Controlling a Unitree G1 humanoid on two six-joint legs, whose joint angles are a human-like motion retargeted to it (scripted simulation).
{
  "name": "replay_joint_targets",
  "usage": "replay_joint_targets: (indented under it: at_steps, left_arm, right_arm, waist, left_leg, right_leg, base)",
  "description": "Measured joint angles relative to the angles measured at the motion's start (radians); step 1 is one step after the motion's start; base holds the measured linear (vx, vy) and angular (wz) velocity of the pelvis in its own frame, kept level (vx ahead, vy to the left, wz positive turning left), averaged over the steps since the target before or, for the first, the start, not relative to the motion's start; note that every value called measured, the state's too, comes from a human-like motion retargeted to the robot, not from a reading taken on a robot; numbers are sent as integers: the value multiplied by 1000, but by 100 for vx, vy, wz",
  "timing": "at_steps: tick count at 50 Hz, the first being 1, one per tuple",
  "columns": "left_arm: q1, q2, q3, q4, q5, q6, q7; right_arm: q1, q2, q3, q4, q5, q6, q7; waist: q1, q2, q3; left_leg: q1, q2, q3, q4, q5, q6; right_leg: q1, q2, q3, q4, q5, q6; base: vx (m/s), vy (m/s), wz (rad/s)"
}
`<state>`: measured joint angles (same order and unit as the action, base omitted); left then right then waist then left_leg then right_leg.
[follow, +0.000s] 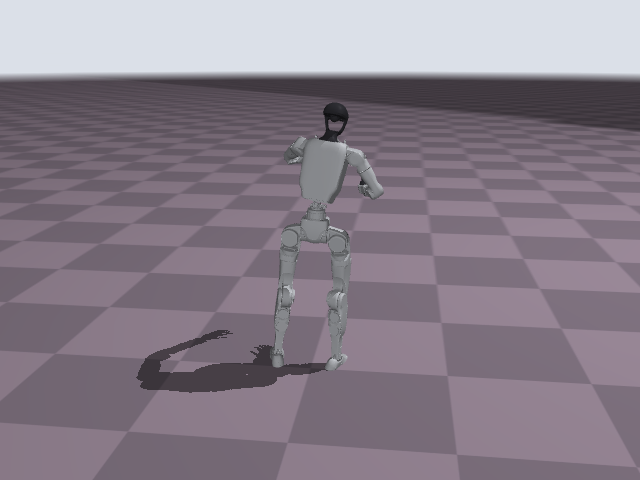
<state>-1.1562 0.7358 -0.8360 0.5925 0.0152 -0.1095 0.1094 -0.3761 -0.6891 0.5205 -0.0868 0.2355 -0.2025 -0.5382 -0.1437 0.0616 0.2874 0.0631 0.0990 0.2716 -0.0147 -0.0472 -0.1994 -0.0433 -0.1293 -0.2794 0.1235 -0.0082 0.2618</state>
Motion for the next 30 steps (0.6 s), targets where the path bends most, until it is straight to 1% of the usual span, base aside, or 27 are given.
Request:
replay_joint_targets:
  at_steps: [3, 5, 11, 13, 15, 17, 19, 21, 23, 25, 27, 30]
  left_arm:
    - [13, -22, -4, 41, 3, 10, 2]
    - [13, -39, -9, 78, 3, 16, -8]
    - [-17, -67, -72, 142, 15, -8, -36]
    - [-28, -64, -86, 150, 8, -18, -41]
    - [-35, -54, -92, 153, -3, -20, -46]
    - [-37, -38, -87, 151, -15, -12, -46]
    - [-34, -20, -74, 148, -21, -1, -38]
    - [-27, -6, -51, 143, -22, 11, -24]
    - [-13, 5, -19, 131, -22, 21, -11]
    - [3, 19, 15, 107, -21, 25, -6]
    - [19, 39, 38, 74, -20, 19, -5]
    - [44, 59, 44, 28, -17, 3, -9]
  right_arm:
    - [-180, 19, 55, 62, -23, 25, -58]
    - [-356, 56, 100, 151, -33, 42, -87]
    - [-845, 183, 240, 570, -170, 126, -154]
    - [-948, 239, 250, 720, -151, 147, -167]
    - [-996, 297, 218, 824, -74, 150, -167]
    - [-977, 334, 163, 830, 19, 138, -172]
    - [-898, 341, 126, 739, 74, 113, -194]
    - [-763, 317, 111, 571, 79, 79, -220]
    - [-579, 264, 99, 355, 45, 55, -229]
    - [-377, 202, 72, 157, 6, 37, -201]
    - [-210, 151, 42, 33, -6, 12, -135]
    - [-92, 110, 30, -42, -7, -9, -40]
  waist:
    - [28, 19, -3]
    - [50, 38, -3]
    - [129, 72, -10]
    - [141, 72, -11]
    - [141, 64, -11]
    - [128, 50, -12]
    - [109, 30, -12]
    - [87, 11, -13]
    - [66, -6, -13]
    - [48, -18, -10]
    - [34, -22, -5]
    - [35, -14, -4]
  left_leg:
    - [14, 1, 24, -2, -1, 5]
    - [16, 3, 44, 9, -7, 7]
    - [9, 22, 105, 48, -24, 2]
    - [8, 30, 119, 57, -28, -2]
    - [8, 35, 128, 62, -31, -5]
    - [10, 37, 131, 64, -33, -6]
    - [12, 38, 129, 63, -34, -4]
    - [14, 37, 123, 60, -34, 0]
    - [15, 36, 115, 54, -33, 4]
    - [15, 38, 108, 48, -31, 4]
    - [14, 43, 106, 41, -28, 0]
    - [14, 50, 113, 31, -24, -5]
  right_leg:
    - [4, 6, 24, -10, 10, 0]
    - [4, 11, 45, -20, 19, 0]
    - [1, 38, 101, -63, 57, 0]
    - [1, 46, 113, -73, 67, 0]
    - [2, 53, 120, -81, 72, 0]
    - [4, 56, 123, -84, 74, 0]
    - [7, 56, 122, -84, 72, 0]
    - [9, 54, 117, -82, 68, 0]
    - [10, 53, 110, -77, 61, 0]
    - [7, 54, 102, -69, 55, 0]
    - [-1, 60, 97, -59, 51, 0]
    - [-16, 69, 99, -45, 48, 0]
  base:
    - [-2, 2, -44]
    - [-3, 2, -52]
    - [-4, -1, -52]
    - [-2, -2, -35]
    - [0, -1, -22]
    - [0, 0, 0]
    - [0, 0, 0]
    - [0, 0, 0]
    - [0, 0, 0]
    - [0, 0, 0]
    - [0, 0, 0]
    - [0, 0, 0]
